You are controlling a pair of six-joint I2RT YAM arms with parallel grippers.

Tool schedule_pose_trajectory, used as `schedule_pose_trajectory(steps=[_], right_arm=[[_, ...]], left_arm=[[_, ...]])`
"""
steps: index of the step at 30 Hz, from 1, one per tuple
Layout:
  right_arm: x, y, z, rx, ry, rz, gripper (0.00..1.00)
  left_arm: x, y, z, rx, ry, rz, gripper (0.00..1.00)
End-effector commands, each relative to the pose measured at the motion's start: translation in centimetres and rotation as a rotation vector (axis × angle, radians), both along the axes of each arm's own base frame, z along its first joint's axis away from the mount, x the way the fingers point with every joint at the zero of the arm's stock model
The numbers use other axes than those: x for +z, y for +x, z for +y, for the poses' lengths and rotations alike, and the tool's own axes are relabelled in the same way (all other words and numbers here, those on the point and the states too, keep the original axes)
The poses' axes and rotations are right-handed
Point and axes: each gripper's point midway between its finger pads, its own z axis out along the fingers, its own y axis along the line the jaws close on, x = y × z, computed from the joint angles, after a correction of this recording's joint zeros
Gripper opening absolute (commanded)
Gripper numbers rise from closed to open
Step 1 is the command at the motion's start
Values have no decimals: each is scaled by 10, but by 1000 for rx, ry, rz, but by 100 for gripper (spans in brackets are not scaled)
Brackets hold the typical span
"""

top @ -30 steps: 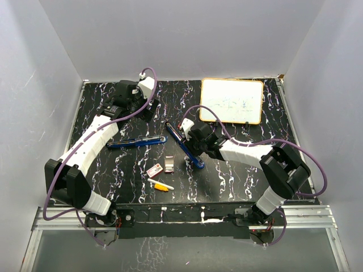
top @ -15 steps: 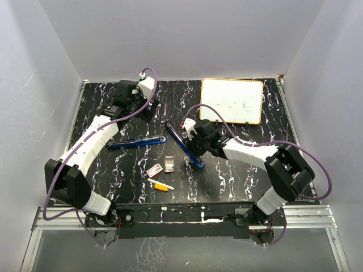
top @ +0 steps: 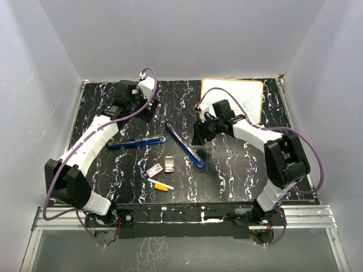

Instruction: Load the staples into the stapler

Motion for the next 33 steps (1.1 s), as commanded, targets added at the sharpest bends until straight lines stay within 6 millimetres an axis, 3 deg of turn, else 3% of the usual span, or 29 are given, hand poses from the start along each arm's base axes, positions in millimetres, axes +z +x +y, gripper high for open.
schedule_pose_trajectory(steps=[1,14,33], right_arm=[[2,-19,13,84,82,113,60],[-39,-27,7,104,127,319,58],[-56,-18,9,86,194,425,49]], left_arm=[[22,-5,5,1,-9,-52,88],[21,-4,5,1,-8,-47,88],[20,-5,5,-1,-6,-43,88]])
